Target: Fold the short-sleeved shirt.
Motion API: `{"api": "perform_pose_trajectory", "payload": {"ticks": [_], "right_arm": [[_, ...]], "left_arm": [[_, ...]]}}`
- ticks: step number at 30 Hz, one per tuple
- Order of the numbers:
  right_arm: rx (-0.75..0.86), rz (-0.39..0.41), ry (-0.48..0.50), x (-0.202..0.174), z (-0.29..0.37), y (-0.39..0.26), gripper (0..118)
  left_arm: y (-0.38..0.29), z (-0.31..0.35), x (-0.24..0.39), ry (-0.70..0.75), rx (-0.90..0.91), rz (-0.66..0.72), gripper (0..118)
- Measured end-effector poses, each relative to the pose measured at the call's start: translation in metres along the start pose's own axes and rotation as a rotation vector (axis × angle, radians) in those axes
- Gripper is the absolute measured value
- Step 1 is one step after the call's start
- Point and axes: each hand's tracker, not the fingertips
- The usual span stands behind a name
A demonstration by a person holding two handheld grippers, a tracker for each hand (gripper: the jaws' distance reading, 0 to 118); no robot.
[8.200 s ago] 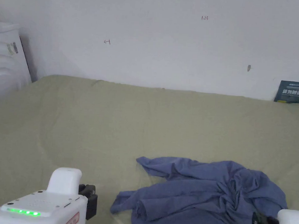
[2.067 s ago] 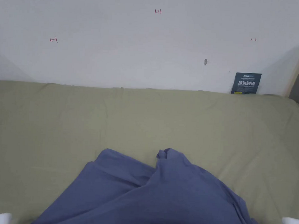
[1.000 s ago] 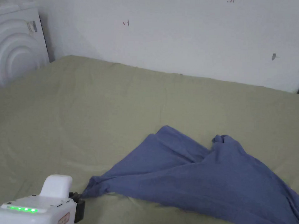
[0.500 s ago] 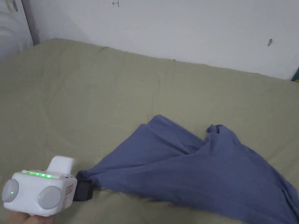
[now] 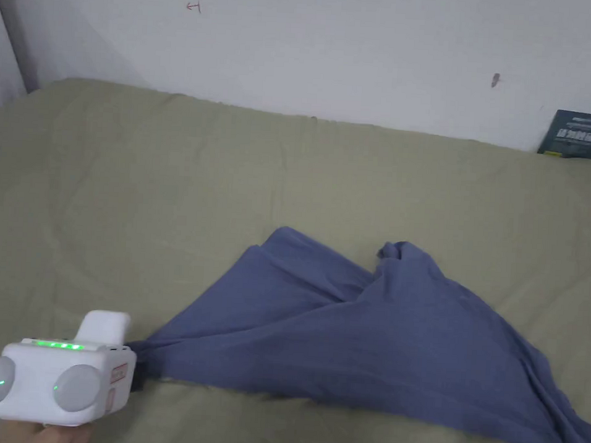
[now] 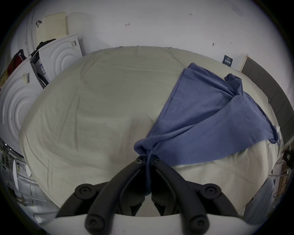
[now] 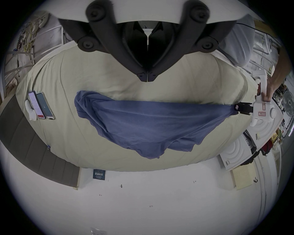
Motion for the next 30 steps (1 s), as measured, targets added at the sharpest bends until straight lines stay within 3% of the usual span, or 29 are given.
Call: {"api": "perform_pose_trajectory", "payload": {"ticks": [8, 15, 16, 17, 18, 20, 24, 30], "right_arm": [[0.003, 0.034, -0.059, 0.027, -0.029, 0.047, 1], [-0.037, 0.133, -0.101, 0.066, -0.140, 0.158, 3], [-0.050, 0.143, -0.100, 0.072, -0.158, 0.174, 37], [-0.059, 0.151, -0.110, 0.077, -0.177, 0.189, 82], [-0.104, 0.156, -0.099, 0.082, -0.199, 0.201, 118], [-0.153, 0.150, -0.034, 0.089, -0.233, 0.225, 116], [-0.242, 0.204, -0.110, 0.087, -0.290, 0.234, 116], [-0.347, 0.268, -0.094, 0.084, -0.344, 0.224, 115]], "left_arm": [[-0.003, -0.005, 0.003, -0.003, -0.004, 0.012, 1], [-0.001, -0.004, 0.002, -0.018, -0.022, 0.036, 1], [-0.001, -0.004, 0.001, -0.022, -0.028, 0.042, 1], [0.000, -0.005, 0.001, -0.028, -0.033, 0.047, 1], [0.000, -0.004, 0.001, -0.032, -0.036, 0.054, 1], [0.000, -0.004, 0.001, -0.029, -0.039, 0.050, 1], [0.001, -0.006, 0.000, -0.026, -0.043, 0.049, 1], [0.003, -0.011, 0.003, -0.027, -0.058, 0.023, 1]]}}
